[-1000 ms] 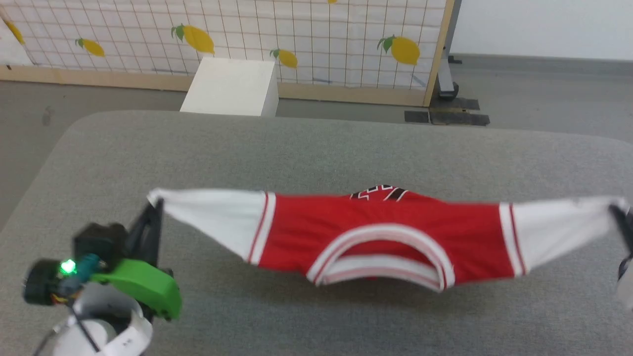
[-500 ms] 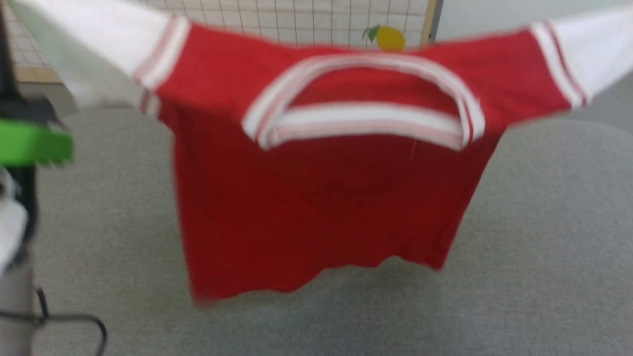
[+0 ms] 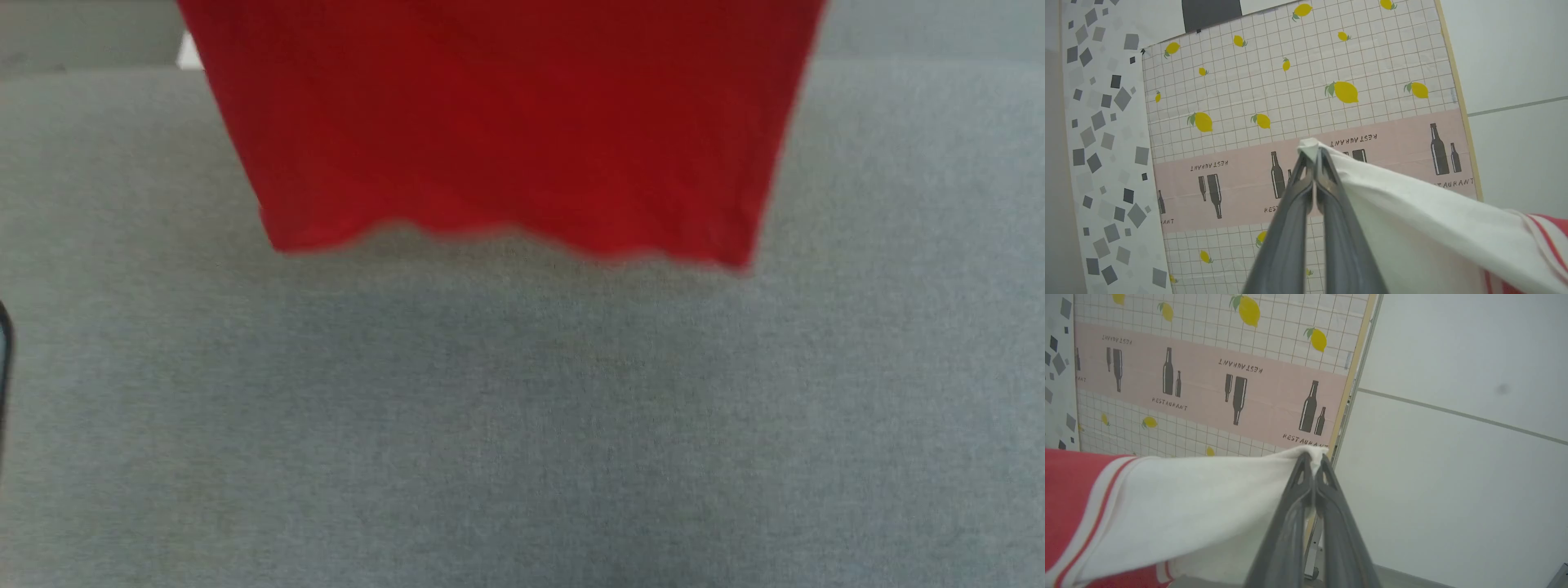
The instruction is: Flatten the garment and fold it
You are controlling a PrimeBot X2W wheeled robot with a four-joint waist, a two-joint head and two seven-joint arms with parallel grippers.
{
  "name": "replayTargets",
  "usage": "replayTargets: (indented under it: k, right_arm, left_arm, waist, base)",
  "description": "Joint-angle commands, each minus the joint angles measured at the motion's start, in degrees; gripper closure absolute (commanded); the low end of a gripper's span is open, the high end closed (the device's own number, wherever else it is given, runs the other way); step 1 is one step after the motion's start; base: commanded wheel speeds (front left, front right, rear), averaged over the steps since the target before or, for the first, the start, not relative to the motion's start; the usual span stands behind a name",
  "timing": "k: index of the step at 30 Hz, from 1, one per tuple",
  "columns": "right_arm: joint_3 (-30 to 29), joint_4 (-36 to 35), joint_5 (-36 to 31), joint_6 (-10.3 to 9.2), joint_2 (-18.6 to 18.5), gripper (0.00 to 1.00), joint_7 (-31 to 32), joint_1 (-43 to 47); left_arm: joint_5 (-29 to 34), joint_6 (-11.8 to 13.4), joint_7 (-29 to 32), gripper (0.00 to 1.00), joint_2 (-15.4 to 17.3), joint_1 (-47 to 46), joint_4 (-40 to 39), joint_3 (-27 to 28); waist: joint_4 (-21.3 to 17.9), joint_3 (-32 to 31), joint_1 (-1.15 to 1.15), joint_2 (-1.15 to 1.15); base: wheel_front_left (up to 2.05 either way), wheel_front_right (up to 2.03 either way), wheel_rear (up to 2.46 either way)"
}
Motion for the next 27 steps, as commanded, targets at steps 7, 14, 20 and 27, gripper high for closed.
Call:
replayTargets:
  k: [7,14,20,27]
  right_arm:
    - [3.3,13.6,-4.0,-0.09,3.7,1.00,-9.6,-14.1]
    - [5.6,23.6,-5.1,-0.09,6.8,1.00,-16.7,-19.9]
    - [9.1,28.7,-3.7,-0.09,7.3,1.00,-18.9,-16.8]
    - [14.2,33.7,-1.6,-0.09,7.2,1.00,-20.0,-4.0]
  left_arm:
    - [2.4,-0.8,-5.2,1.00,0.6,-14.5,11.4,-1.0]
    - [2.9,-1.3,-9.6,1.00,-0.3,-20.3,20.4,-2.2]
    - [2.6,-2.0,-11.4,1.00,-1.2,-15.6,25.3,-3.6]
    - [2.1,-2.4,-12.9,1.00,-2.4,1.0,29.1,-5.7]
  waist:
    - [-3.4,12.2,-0.01,0.00]
    - [-2.7,15.8,-0.01,0.00]
    - [-1.5,16.0,-0.01,0.00]
    - [-0.6,10.9,-0.01,0.00]
  base:
    - [0.00,0.00,0.00]
    - [0.00,0.00,0.00]
    - [0.00,0.00,0.00]
    - [0.00,0.00,0.00]
